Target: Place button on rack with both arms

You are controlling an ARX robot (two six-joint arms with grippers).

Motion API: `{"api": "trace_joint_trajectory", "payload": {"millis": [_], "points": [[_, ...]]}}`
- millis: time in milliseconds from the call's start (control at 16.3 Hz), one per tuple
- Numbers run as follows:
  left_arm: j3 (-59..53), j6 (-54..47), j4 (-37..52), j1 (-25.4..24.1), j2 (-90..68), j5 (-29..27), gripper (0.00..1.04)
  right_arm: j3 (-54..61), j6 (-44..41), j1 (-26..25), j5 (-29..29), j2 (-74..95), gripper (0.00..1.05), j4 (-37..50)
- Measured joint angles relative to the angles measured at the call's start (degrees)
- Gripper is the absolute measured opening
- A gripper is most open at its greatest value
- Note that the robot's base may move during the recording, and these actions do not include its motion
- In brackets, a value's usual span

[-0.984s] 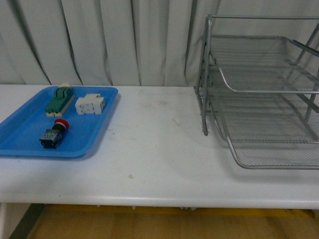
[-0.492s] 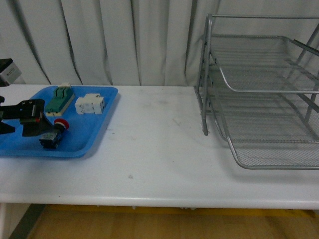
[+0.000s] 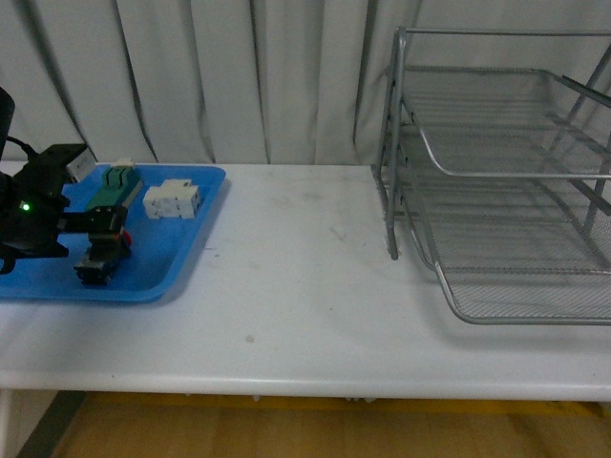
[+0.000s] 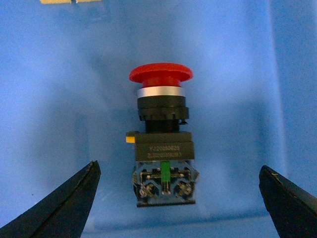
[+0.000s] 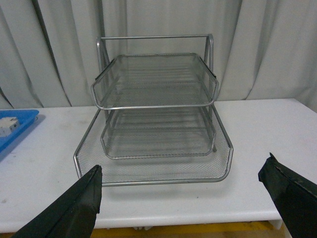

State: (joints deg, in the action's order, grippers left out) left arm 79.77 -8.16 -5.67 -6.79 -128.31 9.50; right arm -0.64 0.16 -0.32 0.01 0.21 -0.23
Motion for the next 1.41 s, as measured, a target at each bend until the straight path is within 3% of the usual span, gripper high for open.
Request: {"api": "trace_joint_trajectory", "payload": {"millis": [369, 430, 676, 738, 922, 1168, 1291, 1414], "points": [[8.0, -0.1, 0.5, 0.0, -7.4, -1.9, 0.98, 0.0, 0.0, 0.0, 0.0, 0.0, 0.98, 0.0], [8.1, -1.1, 0.2, 0.3, -7.9, -2.5, 0.92, 0.0, 0.0, 0.0, 0.0, 0.0, 0.98, 0.0], [7.3, -0.9, -0.1, 0.5, -8.0, -1.5, 0.47, 0.0, 0.0, 0.0, 0.0, 0.0, 0.98, 0.0], [5.2, -0.3, 1.1, 0.5, -6.5, -0.8, 0.39, 0.0, 0.0, 0.0, 0.0, 0.0, 0.98, 0.0], [-6.2, 0.1, 5.3, 0.6, 4.8, 0.2, 0.37, 0.0, 0.0, 0.0, 0.0, 0.0, 0.98, 0.0], [-28.3, -0.2, 10.6, -0.1, 31.1, 1.0, 0.37, 0.0, 0.0, 0.0, 0.0, 0.0, 0.98, 0.0], [-47.3, 0.5, 1.9, -2.6, 53.9, -0.2, 0.37, 0.0, 0.0, 0.0, 0.0, 0.0, 0.98, 0.0], [-56.5, 0.6, -5.6, -4.3, 71.7, -3.6, 0.36, 0.0, 0.0, 0.0, 0.0, 0.0, 0.98, 0.0]]}}
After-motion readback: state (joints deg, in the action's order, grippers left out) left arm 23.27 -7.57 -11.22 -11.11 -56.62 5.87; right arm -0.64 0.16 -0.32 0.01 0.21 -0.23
